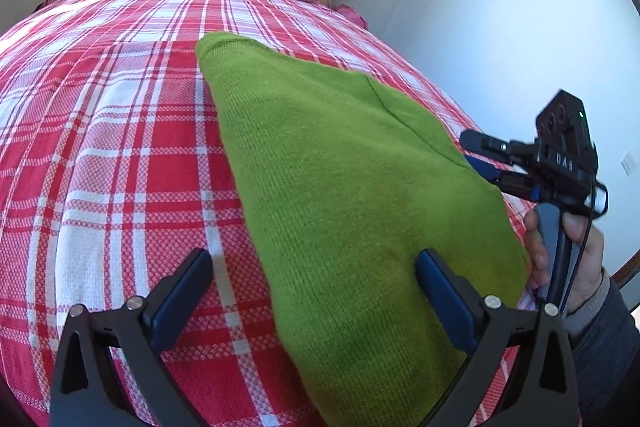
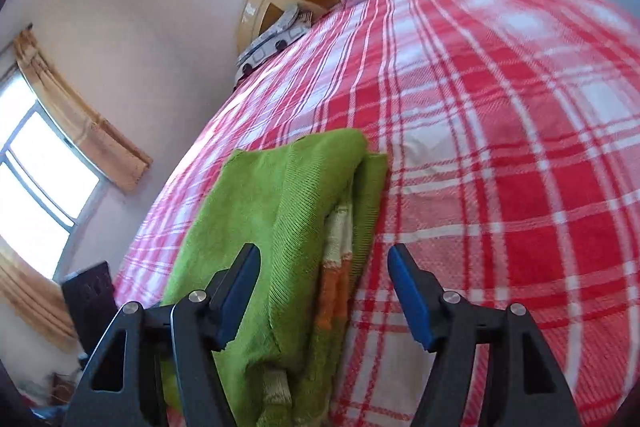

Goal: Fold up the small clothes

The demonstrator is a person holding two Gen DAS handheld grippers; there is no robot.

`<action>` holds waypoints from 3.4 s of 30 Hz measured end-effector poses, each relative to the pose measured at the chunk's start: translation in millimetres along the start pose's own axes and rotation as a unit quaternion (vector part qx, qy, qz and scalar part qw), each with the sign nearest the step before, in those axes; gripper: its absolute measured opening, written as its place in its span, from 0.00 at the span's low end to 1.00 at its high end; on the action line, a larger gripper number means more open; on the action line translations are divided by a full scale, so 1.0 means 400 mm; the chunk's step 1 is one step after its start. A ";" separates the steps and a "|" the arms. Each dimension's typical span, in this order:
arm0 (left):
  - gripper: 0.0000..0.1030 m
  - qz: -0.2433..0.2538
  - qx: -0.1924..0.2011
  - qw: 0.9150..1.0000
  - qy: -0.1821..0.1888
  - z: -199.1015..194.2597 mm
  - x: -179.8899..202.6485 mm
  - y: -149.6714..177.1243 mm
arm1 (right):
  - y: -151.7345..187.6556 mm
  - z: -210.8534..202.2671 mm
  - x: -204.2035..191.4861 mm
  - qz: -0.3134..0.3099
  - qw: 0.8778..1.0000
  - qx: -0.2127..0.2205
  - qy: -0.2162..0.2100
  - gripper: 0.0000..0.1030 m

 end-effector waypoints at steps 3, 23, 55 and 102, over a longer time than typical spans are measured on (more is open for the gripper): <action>1.00 0.021 -0.006 1.000 -0.017 0.005 0.014 0.005 | -0.007 0.047 0.025 0.036 0.999 -0.026 -0.006 0.65; 1.00 0.018 -0.007 1.000 -0.009 0.008 0.010 0.005 | -0.021 0.199 0.007 0.028 0.996 -0.074 -0.047 0.66; 0.53 0.062 -0.006 0.998 -0.007 -0.002 0.073 0.000 | 0.030 0.155 -0.046 -0.053 0.998 -0.025 0.001 0.33; 0.35 0.034 0.063 0.989 -0.126 -0.520 -0.116 0.055 | 0.349 0.133 -0.662 -0.129 0.981 -0.063 -0.130 0.31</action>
Point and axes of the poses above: each gripper's, at about its wrist camera, not at the fingertips, and z roughly the way its jaws point, x to its right, y to its underside, the point moved 4 cm from there along z, roughly the way its jaws point, and after that the axes turned 14 degrees about x, right-handed, at the moved point
